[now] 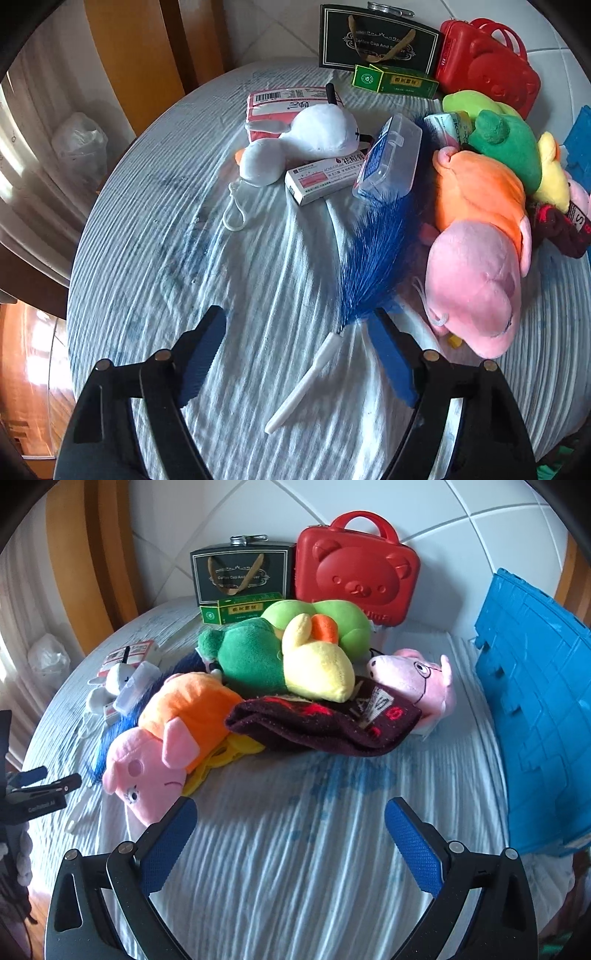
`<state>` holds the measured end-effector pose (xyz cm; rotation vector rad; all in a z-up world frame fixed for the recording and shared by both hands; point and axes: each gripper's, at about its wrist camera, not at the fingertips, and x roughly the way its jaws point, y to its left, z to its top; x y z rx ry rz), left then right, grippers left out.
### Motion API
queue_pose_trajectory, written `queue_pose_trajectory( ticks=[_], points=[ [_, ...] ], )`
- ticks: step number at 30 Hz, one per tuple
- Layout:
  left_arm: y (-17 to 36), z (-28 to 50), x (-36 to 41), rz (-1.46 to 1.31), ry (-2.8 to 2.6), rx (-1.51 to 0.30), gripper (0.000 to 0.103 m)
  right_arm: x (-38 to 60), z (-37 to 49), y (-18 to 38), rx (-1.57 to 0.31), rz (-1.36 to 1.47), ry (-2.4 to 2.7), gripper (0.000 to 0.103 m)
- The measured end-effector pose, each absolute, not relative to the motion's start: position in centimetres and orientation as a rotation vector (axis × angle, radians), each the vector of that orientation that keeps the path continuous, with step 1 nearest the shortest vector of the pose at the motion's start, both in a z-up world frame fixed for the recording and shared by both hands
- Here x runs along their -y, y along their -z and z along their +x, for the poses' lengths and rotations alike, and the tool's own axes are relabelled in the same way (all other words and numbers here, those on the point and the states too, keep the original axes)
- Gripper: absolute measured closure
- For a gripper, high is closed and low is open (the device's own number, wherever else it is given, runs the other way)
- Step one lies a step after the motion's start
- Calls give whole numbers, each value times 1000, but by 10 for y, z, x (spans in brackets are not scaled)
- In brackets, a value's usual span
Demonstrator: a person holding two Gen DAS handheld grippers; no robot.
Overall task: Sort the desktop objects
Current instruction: 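Reach the left tool to the clear plastic box while the right tool reaches the orange-pink pig plush, then grasp the clear box with the left tool while the right tool grasps the orange-pink pig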
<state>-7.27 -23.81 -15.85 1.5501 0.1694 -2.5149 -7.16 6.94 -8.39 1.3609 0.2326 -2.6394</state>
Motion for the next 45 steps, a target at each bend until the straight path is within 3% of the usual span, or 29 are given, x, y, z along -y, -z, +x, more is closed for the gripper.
queue_pose_trajectory(
  ticks=[4,8,16,17,18,19,20,31,36,45],
  points=[
    [144,-97,234,1499,2588,-148,24,-55,-89,86,-144,1389,2597,0],
    [137,-131,219,1477,2663,-113,24,-35,-110,93,-100,1423,2555,13],
    [157,-189,207,1522,2692,-39,24,-1,-144,117,-72,1521,2463,13],
    [161,-194,207,1530,2688,-22,35,3,-147,121,-70,1538,2449,13],
    [164,-198,207,1545,2688,-24,59,7,-150,123,-68,1550,2438,13],
    [167,-201,210,1578,2686,-58,69,11,-152,126,-67,1564,2422,13],
    [168,-200,214,1593,2693,-111,70,15,-154,129,-68,1574,2409,13],
    [153,-149,241,1593,2714,-172,71,59,-174,163,-106,1687,2318,1],
    [152,-149,245,1591,2724,-206,71,64,-189,182,-27,1751,2272,0],
    [159,-144,255,1659,2680,-197,70,44,-173,157,-109,1739,2301,23]
  ],
)
